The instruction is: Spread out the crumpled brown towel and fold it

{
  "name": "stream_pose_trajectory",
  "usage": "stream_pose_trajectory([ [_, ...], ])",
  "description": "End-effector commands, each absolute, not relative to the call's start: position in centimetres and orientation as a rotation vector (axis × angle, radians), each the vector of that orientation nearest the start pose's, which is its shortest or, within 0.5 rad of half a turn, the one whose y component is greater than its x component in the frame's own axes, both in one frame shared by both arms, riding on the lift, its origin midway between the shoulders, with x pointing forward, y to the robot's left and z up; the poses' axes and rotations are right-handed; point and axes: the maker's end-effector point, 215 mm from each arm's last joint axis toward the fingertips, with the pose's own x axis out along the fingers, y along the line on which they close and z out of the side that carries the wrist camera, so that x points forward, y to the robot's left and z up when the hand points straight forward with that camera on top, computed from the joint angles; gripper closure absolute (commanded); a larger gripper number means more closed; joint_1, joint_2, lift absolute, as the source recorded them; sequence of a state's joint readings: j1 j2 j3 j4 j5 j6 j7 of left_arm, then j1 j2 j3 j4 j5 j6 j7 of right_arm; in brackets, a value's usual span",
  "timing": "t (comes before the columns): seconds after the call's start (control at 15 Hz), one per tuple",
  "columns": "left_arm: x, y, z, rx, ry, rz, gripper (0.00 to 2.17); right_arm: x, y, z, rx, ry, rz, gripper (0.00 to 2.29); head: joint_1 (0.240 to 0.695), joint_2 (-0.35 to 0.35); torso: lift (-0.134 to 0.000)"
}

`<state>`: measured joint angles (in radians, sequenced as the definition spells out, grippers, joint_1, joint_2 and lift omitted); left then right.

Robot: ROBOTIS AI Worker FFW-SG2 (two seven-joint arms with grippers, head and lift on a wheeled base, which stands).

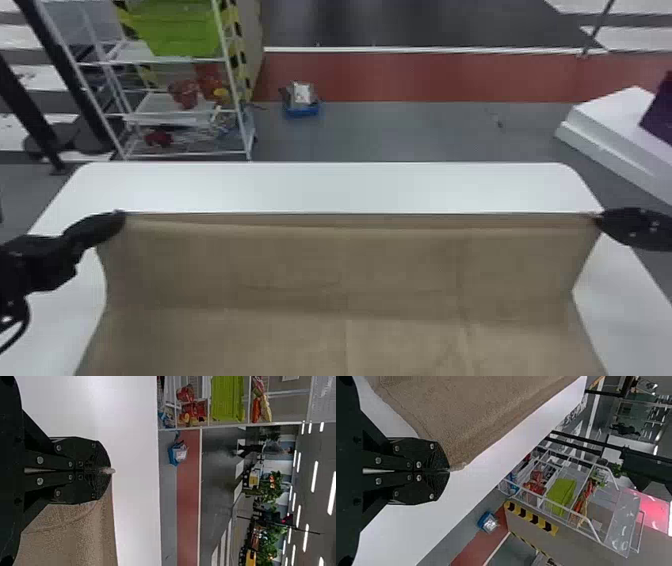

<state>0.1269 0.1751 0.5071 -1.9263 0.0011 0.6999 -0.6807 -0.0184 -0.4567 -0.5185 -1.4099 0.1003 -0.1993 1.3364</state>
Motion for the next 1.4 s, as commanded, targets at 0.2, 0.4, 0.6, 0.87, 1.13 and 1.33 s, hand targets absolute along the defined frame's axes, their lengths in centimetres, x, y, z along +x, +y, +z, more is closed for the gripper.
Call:
stream_pose_trajectory([
  [0.2, 46.6, 40.8, -35.2, -0.075, 0.306, -0.190, 1.26, 44.0, -43.3, -32.3, -0.548, 0.155, 0.797, 1.48, 0.695, -0.012, -0.124],
  [0.4, 45.3, 39.6, -34.0, -0.050, 0.211, -0.221, 1.26, 42.5, -43.6, -32.2, -0.546, 0.128, 0.799, 1.48, 0.695, -0.032, -0.124],
  [0.6, 43.2, 39.5, -33.2, -0.067, 0.158, -0.242, 1.25, 40.5, -43.2, -32.2, -0.571, 0.094, 0.809, 1.48, 0.695, -0.049, -0.124],
  [0.87, 40.3, 39.4, -33.5, -0.074, 0.114, -0.255, 1.25, 37.4, -42.3, -33.4, -0.600, 0.061, 0.833, 1.48, 0.695, -0.050, -0.124],
  [1.13, 38.2, 39.3, -34.6, -0.070, 0.071, -0.263, 1.25, 34.6, -41.3, -35.7, -0.628, 0.059, 0.864, 1.48, 0.695, -0.044, -0.124],
  [1.33, 37.3, 39.0, -35.9, -0.067, 0.075, -0.272, 1.25, 33.2, -41.0, -37.0, -0.646, 0.059, 0.880, 1.48, 0.695, -0.034, -0.124],
])
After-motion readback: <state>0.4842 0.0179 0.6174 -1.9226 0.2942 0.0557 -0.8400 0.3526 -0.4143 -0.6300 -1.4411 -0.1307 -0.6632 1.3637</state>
